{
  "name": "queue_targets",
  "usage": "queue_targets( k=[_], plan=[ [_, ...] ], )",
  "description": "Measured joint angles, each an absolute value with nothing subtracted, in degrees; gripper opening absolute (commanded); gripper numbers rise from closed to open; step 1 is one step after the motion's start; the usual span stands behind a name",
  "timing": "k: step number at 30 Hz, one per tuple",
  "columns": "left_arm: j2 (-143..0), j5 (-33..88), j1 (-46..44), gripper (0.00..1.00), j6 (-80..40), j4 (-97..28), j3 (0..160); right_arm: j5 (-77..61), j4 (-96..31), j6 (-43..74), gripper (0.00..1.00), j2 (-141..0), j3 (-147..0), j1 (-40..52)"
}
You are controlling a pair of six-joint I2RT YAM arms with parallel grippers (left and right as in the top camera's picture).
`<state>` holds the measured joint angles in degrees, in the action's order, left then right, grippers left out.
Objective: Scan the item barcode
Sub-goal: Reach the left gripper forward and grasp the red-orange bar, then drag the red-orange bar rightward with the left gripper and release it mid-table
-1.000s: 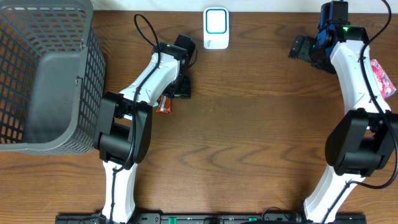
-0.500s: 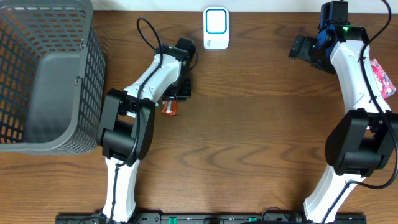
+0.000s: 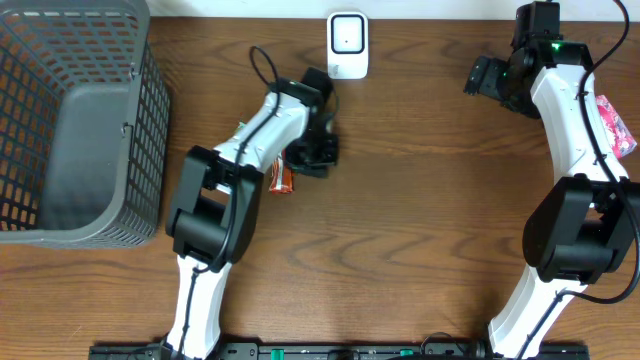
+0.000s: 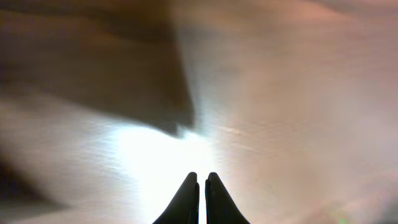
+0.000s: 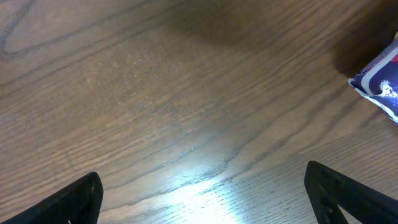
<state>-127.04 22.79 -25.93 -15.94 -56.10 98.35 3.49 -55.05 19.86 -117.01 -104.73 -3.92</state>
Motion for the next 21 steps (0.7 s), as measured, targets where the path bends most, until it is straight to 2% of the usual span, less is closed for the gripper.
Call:
queue_targets(
  k=[1,2,3,4,9,14,16,21],
  plan=[
    [-126.3,23.6,-26.7,0.08,-15.6,-55.7,98.2,3.5,-55.0,19.9,0.99,-117.0,-104.7,-3.9],
    [-125.3,24.0,-27.4,0.35,-15.2,-55.4,98.1,3.5,-55.0,19.9,0.99,-117.0,-104.7,-3.9],
    [-123.6,24.0,-28.1,0.71,-14.9,-55.2,98.1,3.5,-55.0,19.9,0.99,-117.0,-104.7,-3.9],
    [-122.1,23.5,-28.5,0.98,-14.8,-55.1,98.1,3.5,-55.0,19.9,0.99,-117.0,-104.7,-3.9],
    [-114.2,12.4,-27.1,0.98,-15.5,-55.5,98.2,3.5,-55.0,19.9,0.99,-117.0,-104.7,-3.9],
    [-114.8,2.0,-22.5,0.99,-15.7,-55.7,97.6,3.5,-55.0,19.9,0.99,-117.0,-104.7,-3.9],
    [-115.8,0.0,-21.2,0.95,-15.7,-55.2,96.2,3.5,-55.0,19.9,0.99,-117.0,-104.7,-3.9],
    [-118.6,-1.7,-19.6,0.94,-16.7,-53.1,92.7,3.5,-55.0,19.9,0.99,-117.0,-104.7,-3.9]
  ],
)
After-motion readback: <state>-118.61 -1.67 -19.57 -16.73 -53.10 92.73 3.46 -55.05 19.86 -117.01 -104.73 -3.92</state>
